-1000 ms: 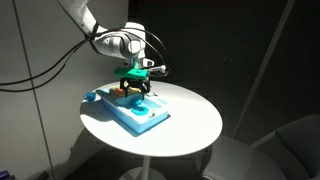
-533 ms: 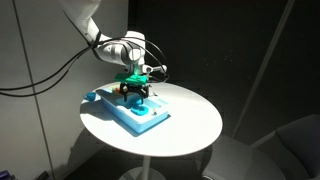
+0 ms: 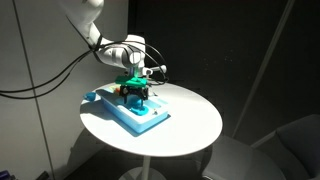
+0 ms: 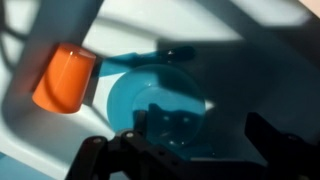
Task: Remove the blue plate from the sink and put it on the table
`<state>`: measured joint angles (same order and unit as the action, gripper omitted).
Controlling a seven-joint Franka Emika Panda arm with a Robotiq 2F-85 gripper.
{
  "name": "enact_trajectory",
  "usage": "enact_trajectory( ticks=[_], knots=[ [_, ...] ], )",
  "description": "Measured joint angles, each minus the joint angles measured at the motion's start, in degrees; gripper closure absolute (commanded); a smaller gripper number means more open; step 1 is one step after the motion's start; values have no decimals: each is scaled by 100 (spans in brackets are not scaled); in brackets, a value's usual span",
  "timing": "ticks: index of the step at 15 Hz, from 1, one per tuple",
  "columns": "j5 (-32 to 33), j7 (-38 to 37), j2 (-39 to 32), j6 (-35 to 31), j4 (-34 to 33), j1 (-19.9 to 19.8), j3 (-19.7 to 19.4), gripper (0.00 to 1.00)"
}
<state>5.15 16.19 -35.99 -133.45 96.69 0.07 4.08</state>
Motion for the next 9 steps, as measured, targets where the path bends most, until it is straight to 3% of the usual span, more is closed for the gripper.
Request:
enact_trajectory(
  ticks=[9],
  knots=[
    [52, 0, -236, 4, -248, -19, -190, 0]
  ],
)
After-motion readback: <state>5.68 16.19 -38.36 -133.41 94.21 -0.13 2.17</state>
